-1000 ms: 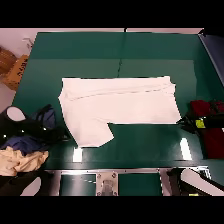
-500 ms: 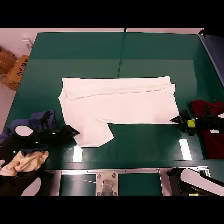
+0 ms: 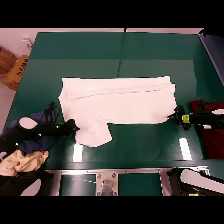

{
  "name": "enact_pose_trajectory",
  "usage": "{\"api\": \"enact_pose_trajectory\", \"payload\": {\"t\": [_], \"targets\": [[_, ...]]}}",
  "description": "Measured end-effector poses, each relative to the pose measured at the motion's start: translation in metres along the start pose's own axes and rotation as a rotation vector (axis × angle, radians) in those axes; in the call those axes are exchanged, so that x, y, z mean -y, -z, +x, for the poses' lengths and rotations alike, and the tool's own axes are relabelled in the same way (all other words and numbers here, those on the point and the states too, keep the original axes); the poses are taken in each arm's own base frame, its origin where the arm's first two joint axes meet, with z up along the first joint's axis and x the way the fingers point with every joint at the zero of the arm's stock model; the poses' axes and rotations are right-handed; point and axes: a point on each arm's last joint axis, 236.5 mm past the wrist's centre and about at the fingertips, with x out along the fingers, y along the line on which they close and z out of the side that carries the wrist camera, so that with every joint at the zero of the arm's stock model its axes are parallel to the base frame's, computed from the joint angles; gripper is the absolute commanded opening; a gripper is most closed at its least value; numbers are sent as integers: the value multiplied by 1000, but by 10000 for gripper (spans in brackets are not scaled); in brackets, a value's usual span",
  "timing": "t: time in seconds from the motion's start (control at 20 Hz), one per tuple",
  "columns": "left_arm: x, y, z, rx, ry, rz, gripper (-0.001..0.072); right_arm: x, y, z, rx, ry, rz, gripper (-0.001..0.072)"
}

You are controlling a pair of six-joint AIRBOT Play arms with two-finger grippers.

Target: Fold the shirts.

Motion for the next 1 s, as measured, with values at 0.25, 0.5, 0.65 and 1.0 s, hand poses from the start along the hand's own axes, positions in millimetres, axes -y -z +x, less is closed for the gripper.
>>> {"api": "enact_pose_trajectory", "payload": {"t": [0.25,0.5,0.65,1.0], "targets": [[28,-5,-32,-87,-15,151,23,6,5,-31,-6,26,-74,15],[44,-6,-50,-129,-14,213,23,-8,3,-64,51,8,-127,15],[56,-23,-58,-74,-10,243,24,-28,-8,-76,88,-20,-168,15],[82,-119,-69,206,-24,302,24,-107,-60,-79,143,-92,-297,15]]}}
